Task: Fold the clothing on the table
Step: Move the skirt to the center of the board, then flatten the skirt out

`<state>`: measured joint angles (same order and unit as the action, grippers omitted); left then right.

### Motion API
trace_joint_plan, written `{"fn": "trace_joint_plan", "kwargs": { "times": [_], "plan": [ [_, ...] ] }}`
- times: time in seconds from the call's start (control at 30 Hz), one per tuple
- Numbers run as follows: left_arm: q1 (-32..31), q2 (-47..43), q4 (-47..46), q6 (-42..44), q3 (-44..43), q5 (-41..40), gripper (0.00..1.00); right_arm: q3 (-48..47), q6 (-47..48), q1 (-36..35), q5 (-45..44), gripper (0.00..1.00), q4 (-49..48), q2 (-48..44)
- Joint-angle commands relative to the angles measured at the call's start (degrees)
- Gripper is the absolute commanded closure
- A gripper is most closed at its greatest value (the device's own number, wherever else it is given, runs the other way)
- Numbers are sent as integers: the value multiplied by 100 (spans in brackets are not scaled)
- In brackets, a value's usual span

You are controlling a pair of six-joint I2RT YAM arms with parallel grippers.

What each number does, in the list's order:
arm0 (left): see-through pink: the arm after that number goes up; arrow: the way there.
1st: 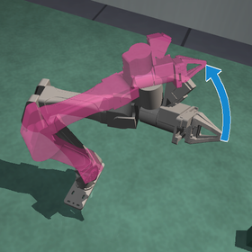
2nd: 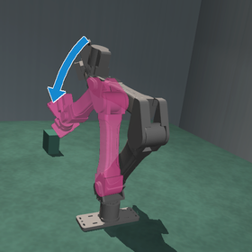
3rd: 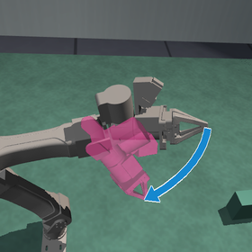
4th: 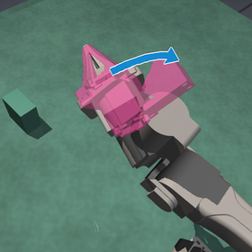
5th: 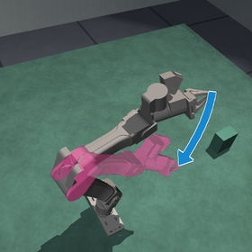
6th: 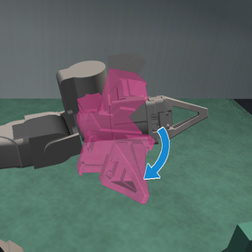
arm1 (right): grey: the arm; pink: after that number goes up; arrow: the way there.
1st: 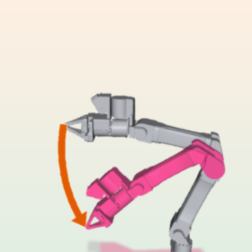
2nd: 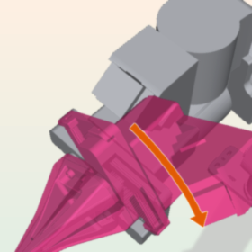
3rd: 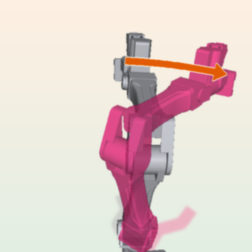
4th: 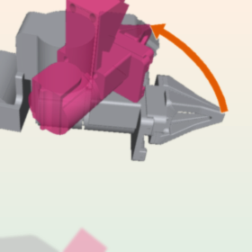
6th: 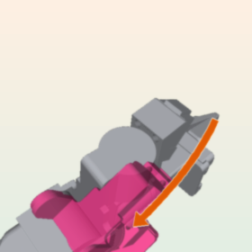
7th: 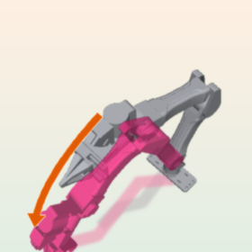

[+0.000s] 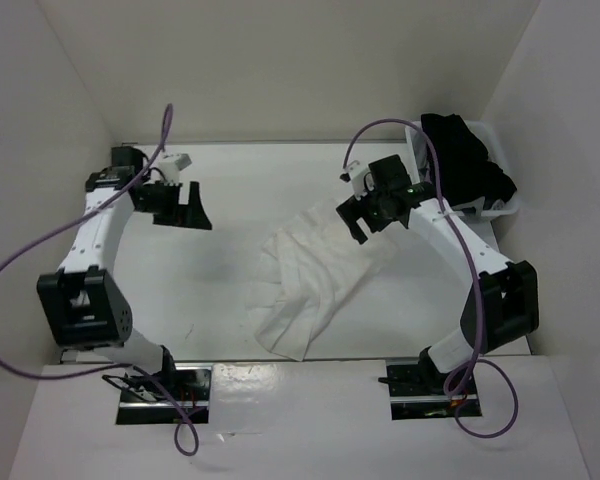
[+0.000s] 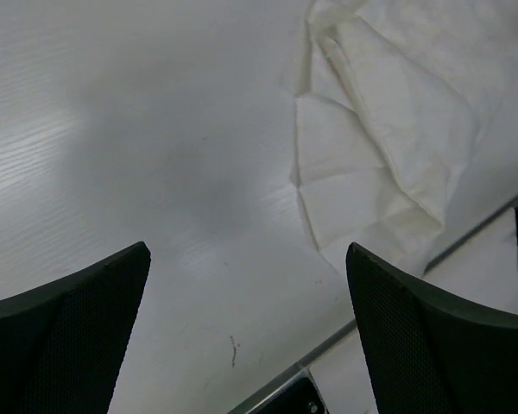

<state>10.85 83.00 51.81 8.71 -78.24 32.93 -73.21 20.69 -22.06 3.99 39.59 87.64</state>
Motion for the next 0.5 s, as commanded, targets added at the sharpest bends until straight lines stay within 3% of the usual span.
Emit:
{"fn": "trace_joint_plan", "kwargs": {
  "times": [0.0,0.13,0.27,0.47],
  "plan": [
    [-714,899,294,297,-437,1233,0,140,32,448,338,1,-41,-536],
    [-1995,2208,199,194,-1017,1418,1,290,32,703,664,1,162,-686],
    [-2823,2879,-188,-316,-1536,1418,5,342,32,896,665,1,163,-634],
    [-3115,3275,-1102,-1484,-1748,645,8,395,32,897,612,1,110,-634]
  ]
}}
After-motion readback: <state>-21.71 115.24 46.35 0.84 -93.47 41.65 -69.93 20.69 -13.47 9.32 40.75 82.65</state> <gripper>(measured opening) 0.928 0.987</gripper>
